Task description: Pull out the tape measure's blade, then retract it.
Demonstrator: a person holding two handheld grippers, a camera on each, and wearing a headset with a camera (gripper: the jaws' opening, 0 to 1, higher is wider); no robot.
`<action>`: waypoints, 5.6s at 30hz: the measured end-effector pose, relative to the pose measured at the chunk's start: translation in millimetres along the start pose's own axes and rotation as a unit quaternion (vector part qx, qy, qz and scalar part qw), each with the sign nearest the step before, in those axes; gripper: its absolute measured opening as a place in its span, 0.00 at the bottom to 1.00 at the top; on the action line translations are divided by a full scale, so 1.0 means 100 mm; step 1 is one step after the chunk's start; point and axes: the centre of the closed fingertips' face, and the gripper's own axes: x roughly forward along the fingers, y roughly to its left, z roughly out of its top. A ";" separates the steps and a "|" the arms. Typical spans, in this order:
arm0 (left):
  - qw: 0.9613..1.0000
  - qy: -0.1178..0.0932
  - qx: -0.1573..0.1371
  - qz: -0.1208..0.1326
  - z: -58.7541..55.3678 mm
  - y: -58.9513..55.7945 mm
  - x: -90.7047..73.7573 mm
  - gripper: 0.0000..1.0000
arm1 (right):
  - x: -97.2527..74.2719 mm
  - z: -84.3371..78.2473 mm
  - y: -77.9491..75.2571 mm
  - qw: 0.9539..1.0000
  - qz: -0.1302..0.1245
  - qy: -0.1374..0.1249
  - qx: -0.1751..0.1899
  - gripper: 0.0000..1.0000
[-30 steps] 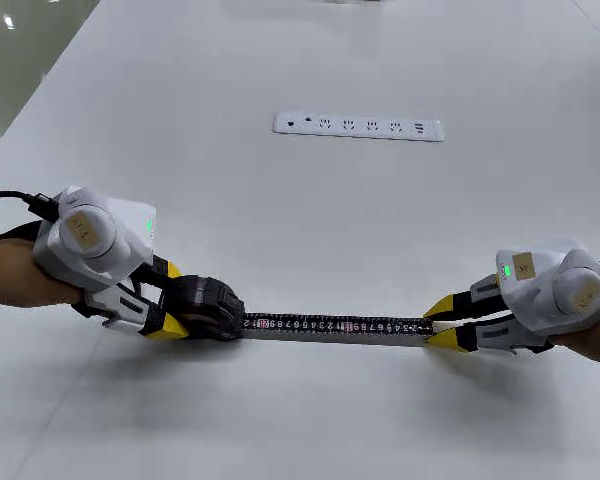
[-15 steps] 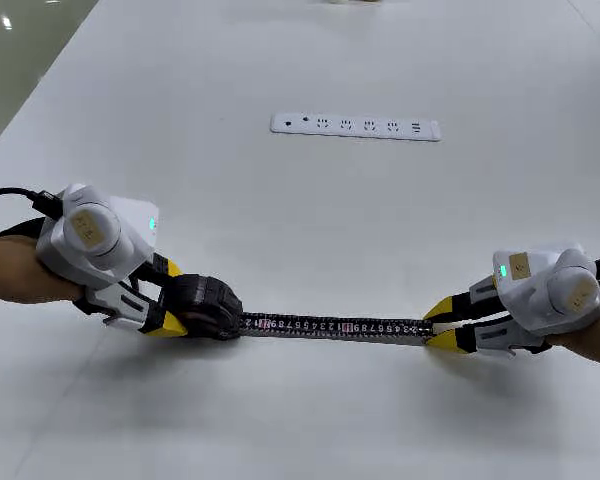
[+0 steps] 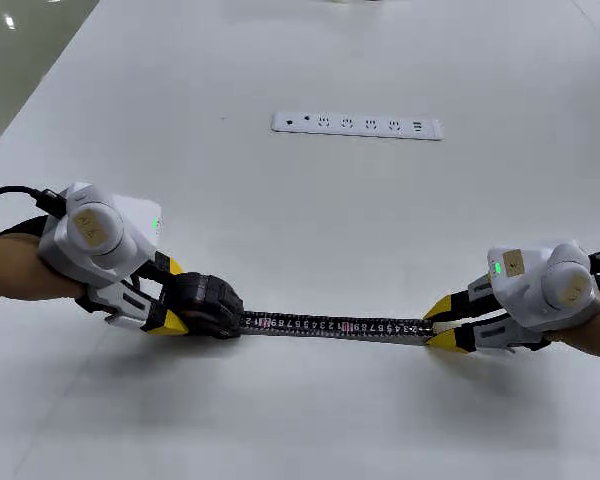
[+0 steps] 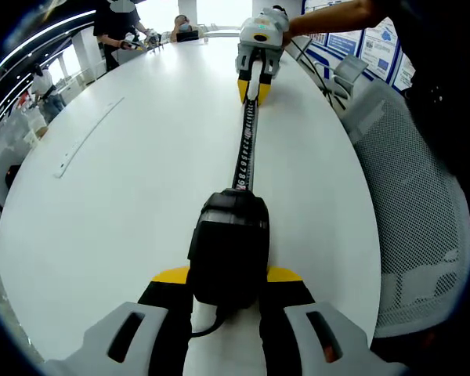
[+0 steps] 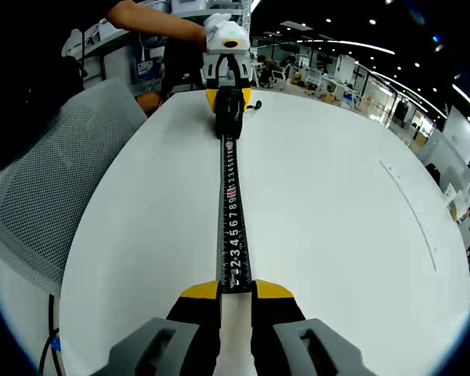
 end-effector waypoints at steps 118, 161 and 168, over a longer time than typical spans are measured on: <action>0.909 -0.207 -0.285 0.222 0.33 -0.81 -0.52 0.99 | -0.49 0.56 0.74 0.937 -0.196 -0.130 0.258 0.99; 0.855 -0.206 -0.372 0.298 0.44 -0.94 -0.48 0.99 | -0.37 0.90 0.93 0.874 -0.264 -0.152 0.377 0.99; 0.856 -0.204 -0.376 0.292 0.47 -0.98 -0.42 0.99 | -0.38 0.92 0.92 0.872 -0.267 -0.155 0.380 0.99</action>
